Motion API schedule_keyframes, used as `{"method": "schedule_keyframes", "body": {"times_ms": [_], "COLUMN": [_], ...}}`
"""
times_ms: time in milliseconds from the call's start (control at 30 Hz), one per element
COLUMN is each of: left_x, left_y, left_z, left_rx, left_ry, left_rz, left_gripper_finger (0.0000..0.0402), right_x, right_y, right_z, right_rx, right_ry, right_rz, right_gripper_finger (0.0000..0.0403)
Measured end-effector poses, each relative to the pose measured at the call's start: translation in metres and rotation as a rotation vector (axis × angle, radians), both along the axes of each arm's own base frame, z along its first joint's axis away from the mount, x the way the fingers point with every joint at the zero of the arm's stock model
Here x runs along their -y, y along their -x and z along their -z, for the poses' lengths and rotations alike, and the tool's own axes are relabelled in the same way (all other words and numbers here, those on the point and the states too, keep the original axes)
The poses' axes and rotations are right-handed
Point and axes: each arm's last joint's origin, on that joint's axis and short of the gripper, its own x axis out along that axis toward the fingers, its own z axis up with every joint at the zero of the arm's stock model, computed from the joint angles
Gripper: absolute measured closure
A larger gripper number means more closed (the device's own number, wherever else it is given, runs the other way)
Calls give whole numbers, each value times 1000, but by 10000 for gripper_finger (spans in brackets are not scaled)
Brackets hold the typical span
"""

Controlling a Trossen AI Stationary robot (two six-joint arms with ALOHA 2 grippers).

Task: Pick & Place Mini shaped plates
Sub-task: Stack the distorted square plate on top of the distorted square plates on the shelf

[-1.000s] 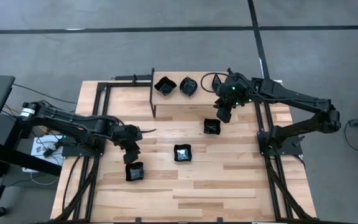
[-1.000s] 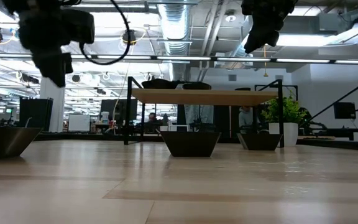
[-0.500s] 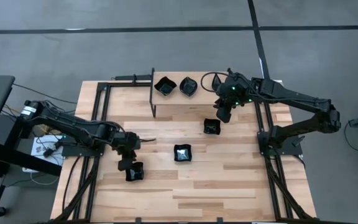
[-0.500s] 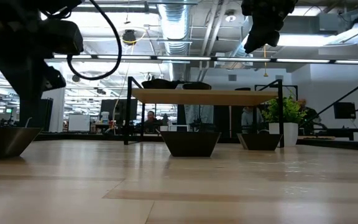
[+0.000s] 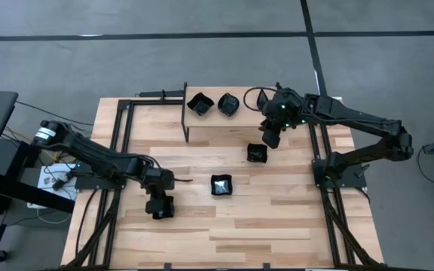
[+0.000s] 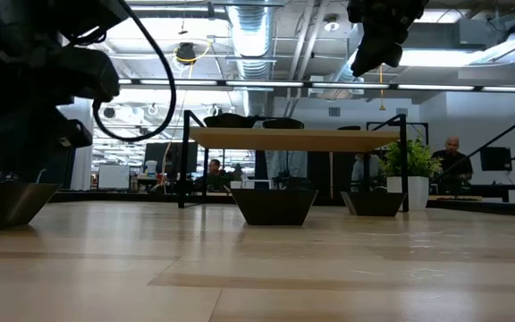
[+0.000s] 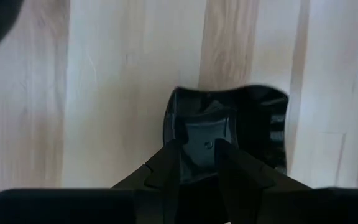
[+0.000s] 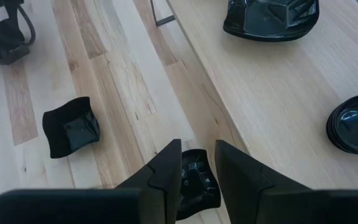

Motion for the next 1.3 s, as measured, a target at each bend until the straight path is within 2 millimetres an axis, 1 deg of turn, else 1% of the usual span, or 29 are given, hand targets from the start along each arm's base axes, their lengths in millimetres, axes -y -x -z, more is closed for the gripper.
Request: {"method": "schedule_keyframes", "body": {"times_ms": [133, 267, 467, 633, 733, 867, 1033, 1167, 1300], "left_x": [2, 2, 1, 4, 2, 1, 1, 0, 0], "left_y": [-1, -1, 2, 5, 8, 8, 8, 8, 8], "left_z": [5, 5, -4, -20, -22, -20, -19, -18, -18], "left_rx": [-34, -43, -24, 53, 68, 65, 56, 61, 60], "left_ry": [-1, 5, 46, 69, 27, 2, -7, -36, -50], "left_rz": [-11, -46, -135, -107, -114, -123, -125, -138, -141], "left_gripper_finger": [301, 301, 301, 302, 307, 311, 312, 312, 312], "right_x": [0, 0, 0, 0, 0, 0, 10, 18, 20], "right_y": [0, 0, 0, 0, 0, -1, -2, 2, 3], "right_z": [0, 0, 0, 0, 0, -1, -5, -4, 1], "right_rx": [0, 0, 0, -1, -2, 3, 68, 57, 41], "right_ry": [0, 0, 0, 2, 7, 31, 33, 26, 20], "right_rz": [0, 0, 0, -2, -7, -31, 31, 77, 83], "right_gripper_finger": [310, 310, 310, 310, 310, 310, 310, 310, 310]}}
